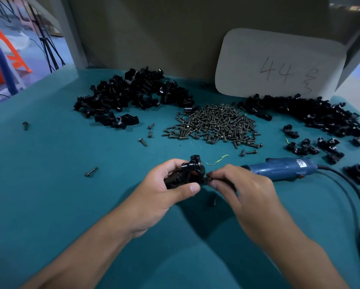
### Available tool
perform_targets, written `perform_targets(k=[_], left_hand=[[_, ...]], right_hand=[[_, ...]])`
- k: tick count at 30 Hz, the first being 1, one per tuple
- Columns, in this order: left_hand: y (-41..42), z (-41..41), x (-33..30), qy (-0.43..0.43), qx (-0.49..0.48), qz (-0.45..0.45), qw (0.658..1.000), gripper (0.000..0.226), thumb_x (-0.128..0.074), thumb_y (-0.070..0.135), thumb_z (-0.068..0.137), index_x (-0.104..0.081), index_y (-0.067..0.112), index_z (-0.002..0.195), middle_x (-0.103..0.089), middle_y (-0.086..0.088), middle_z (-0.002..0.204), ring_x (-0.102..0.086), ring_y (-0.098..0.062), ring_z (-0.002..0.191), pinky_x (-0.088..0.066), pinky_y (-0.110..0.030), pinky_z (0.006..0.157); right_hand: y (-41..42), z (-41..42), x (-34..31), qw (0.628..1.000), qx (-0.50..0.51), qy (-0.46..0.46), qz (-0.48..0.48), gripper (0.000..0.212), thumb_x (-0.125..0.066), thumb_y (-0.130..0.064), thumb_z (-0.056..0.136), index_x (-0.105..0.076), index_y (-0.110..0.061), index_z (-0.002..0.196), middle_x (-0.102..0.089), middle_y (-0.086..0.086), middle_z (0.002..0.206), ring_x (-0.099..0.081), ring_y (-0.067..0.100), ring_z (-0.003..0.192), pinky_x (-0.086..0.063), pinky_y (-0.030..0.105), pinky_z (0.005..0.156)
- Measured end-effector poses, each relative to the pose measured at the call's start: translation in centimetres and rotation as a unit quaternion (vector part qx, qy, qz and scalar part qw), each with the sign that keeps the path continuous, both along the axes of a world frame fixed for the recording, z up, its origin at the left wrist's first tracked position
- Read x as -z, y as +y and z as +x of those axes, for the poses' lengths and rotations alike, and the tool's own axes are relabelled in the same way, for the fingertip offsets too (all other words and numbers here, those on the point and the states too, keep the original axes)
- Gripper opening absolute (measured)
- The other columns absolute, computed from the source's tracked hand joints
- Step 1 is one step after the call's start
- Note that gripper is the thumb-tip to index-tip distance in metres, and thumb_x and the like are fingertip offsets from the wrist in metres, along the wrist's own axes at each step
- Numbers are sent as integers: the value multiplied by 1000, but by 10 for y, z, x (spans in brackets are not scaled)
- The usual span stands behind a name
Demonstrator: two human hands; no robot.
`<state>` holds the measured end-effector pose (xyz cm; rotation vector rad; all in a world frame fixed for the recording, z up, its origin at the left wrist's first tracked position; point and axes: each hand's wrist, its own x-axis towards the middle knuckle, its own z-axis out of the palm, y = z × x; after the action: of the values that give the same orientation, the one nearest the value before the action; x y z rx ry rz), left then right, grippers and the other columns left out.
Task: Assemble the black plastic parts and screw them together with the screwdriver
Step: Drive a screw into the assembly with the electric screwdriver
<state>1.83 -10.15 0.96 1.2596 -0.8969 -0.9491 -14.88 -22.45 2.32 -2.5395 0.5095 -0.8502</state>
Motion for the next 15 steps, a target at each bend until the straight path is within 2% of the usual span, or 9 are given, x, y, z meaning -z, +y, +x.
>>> perform_targets(k=[3, 5, 8, 10, 12, 15], left_hand=[[1, -2, -2, -32, 1, -10, 999, 35, -75, 18, 79, -64, 13, 111, -71, 12, 93, -62, -2, 87, -47, -14, 82], [0, -4, -2, -49, 5, -11, 999, 33, -77, 15, 81, -62, 14, 110, -70, 18, 90, -62, 3, 84, -45, -9, 78], [0, -5, -1, -75, -3, -5, 997, 30, -77, 8, 85, -61, 15, 110, -70, 19, 92, -63, 3, 86, -45, -10, 80], [0, -6, 0, -92, -10, 0, 996, 29, -76, 6, 87, -61, 16, 110, -70, 16, 93, -63, 1, 88, -46, -13, 81], [0, -7, 1, -97, -13, 4, 995, 30, -76, 7, 87, -61, 16, 111, -69, 13, 96, -63, 0, 89, -47, -15, 83], [1, -9, 1, -103, -17, 8, 995, 31, -76, 9, 88, -60, 16, 113, -69, 10, 100, -63, 0, 92, -46, -14, 85]], right_hand=[[1, 0, 0, 999, -4, 46, -1, 35, -41, -47, 102, -52, -24, 78, -48, -13, 70, -47, 6, 73, -36, 20, 65], [2, 0, 1, 996, 7, 85, 22, 47, -27, -60, 101, -44, -25, 75, -48, -8, 67, -49, 10, 70, -41, 32, 62], [2, -3, 0, 992, 18, 123, 30, 48, -19, -67, 98, -47, -31, 83, -55, -11, 77, -53, 11, 74, -47, 40, 64], [1, -5, -1, 993, 3, 119, 23, 30, -27, -60, 102, -47, -38, 95, -55, -18, 88, -53, 6, 84, -47, 37, 68], [-2, -6, -1, 992, -5, 122, 31, 15, -36, -51, 103, -45, -40, 97, -53, -22, 95, -52, 1, 89, -44, 30, 68], [-2, -3, 2, 992, 11, 123, 21, 30, -27, -57, 103, -40, -38, 84, -53, -20, 91, -51, 3, 81, -35, 24, 59]])
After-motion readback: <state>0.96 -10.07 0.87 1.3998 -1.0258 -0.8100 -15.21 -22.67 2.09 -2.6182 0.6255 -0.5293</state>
